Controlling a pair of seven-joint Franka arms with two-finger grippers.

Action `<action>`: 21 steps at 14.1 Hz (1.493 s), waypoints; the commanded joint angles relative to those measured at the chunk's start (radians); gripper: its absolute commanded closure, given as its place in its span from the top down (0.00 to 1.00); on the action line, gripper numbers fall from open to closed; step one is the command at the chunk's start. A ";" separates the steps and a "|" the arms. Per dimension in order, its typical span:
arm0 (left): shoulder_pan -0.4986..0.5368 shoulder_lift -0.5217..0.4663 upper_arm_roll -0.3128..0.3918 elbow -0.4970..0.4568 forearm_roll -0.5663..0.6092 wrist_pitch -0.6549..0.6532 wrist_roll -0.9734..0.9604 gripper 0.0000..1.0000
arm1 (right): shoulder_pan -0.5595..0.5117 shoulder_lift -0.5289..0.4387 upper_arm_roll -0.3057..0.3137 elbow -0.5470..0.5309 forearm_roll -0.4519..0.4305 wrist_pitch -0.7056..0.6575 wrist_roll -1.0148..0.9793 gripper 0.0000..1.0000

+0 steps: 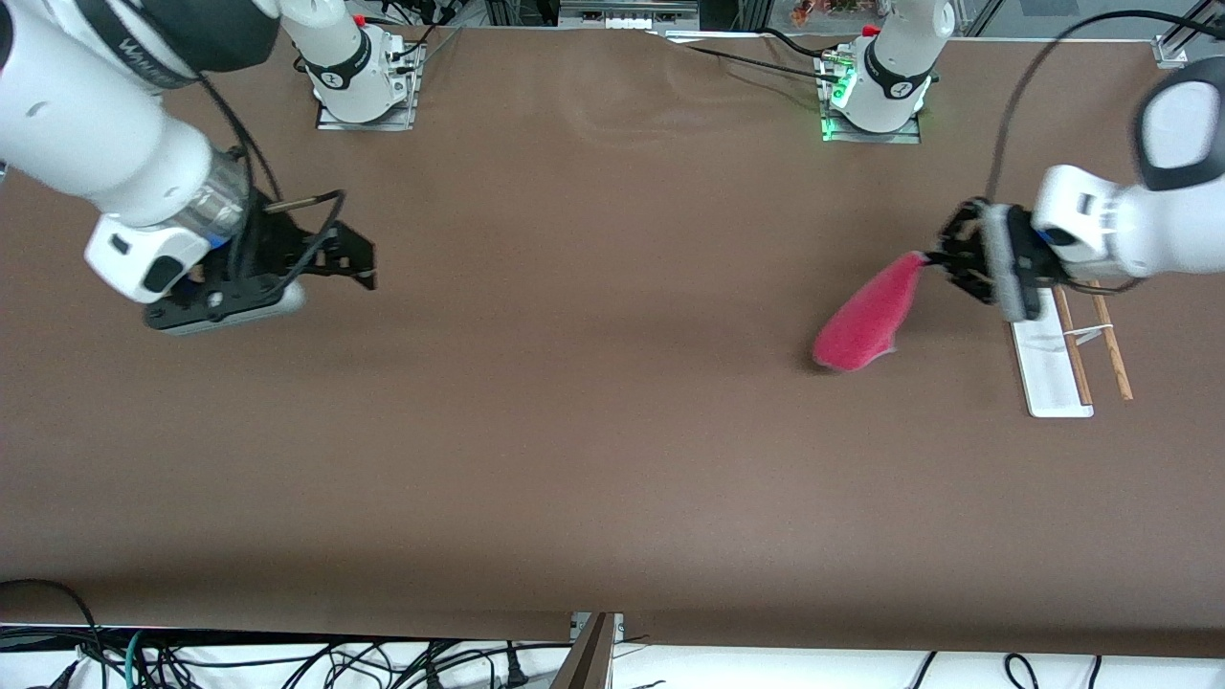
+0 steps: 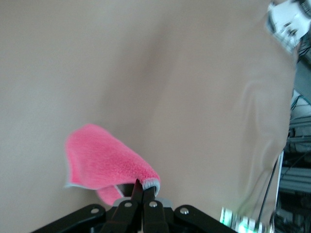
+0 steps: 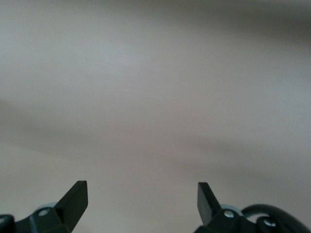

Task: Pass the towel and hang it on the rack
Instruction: 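Carry the towel with the left gripper while the right gripper withdraws, then lower the towel onto the wooden rack and open the left gripper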

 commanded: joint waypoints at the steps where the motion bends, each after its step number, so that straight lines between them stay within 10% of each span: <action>1: 0.120 0.130 -0.016 0.175 0.101 -0.100 0.036 0.00 | -0.045 -0.144 -0.004 -0.149 -0.066 -0.007 -0.091 1.00; 8: 0.313 0.208 -0.009 0.236 0.542 -0.007 0.126 0.00 | -0.110 -0.152 -0.041 -0.151 -0.059 -0.087 -0.108 1.00; 21: 0.490 0.461 -0.004 0.237 0.641 0.375 0.145 0.00 | -0.110 -0.162 -0.044 -0.166 -0.057 -0.122 -0.108 1.00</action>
